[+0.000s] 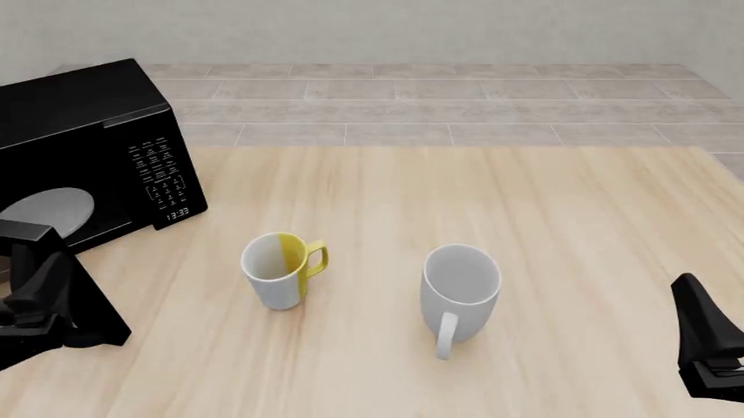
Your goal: Close the microwave.
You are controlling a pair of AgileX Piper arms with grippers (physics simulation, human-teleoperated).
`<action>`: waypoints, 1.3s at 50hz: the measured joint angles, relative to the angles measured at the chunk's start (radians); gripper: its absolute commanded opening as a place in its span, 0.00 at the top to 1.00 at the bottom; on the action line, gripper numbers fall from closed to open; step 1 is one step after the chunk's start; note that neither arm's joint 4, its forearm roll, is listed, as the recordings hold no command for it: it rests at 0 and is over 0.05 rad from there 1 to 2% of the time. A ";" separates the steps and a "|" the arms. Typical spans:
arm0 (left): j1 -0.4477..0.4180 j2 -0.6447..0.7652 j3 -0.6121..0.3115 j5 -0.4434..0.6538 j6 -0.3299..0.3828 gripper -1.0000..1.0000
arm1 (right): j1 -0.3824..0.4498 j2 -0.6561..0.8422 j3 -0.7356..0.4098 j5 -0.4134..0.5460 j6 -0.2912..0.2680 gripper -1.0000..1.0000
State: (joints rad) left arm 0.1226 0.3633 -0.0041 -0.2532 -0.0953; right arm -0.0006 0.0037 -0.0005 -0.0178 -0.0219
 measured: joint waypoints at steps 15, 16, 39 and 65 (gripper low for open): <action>-0.003 0.300 -0.013 -0.240 -0.054 0.00 | 0.000 -0.002 0.000 -0.005 0.000 0.00; -0.003 0.318 -0.015 -0.257 -0.058 0.00 | 0.000 -0.002 0.000 -0.005 0.000 0.00; 0.007 0.576 -0.090 -0.422 -0.124 0.00 | 0.004 -0.001 0.000 -0.003 -0.004 0.00; 0.006 0.720 -0.206 -0.398 -0.145 0.00 | 0.025 0.022 -0.019 -0.001 0.002 0.00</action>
State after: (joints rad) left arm 0.1285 1.0833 -0.2105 -0.6513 -0.2399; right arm 0.0246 0.0254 -0.0190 -0.0189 -0.0200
